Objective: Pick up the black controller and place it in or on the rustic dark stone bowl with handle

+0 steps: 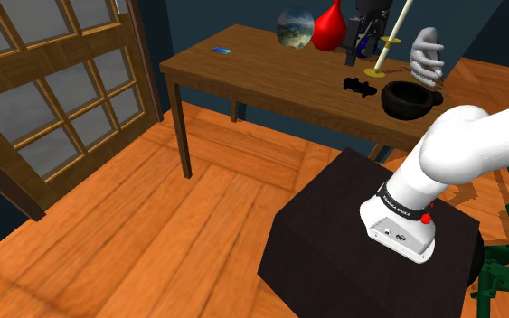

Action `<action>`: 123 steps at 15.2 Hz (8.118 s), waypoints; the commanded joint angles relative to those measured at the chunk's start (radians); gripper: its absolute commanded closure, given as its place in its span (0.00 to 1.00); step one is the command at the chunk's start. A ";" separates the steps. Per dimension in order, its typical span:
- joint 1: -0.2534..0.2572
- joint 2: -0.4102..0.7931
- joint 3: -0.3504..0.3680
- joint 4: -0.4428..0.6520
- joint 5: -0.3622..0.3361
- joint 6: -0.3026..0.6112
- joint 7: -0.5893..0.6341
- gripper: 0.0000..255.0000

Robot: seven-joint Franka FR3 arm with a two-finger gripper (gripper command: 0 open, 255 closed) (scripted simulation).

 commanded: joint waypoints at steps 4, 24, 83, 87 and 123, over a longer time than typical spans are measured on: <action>-0.023 0.002 -0.053 -0.048 -0.056 0.071 -0.058 0.00; -0.142 0.346 -0.456 -0.069 -0.296 0.635 -0.426 0.00; -0.130 0.319 -0.426 0.226 -0.255 0.330 -0.501 1.00; -0.163 0.198 -0.409 0.144 -0.294 0.295 -0.501 1.00; -0.352 -0.292 -0.439 -0.302 -0.471 0.261 -0.553 0.00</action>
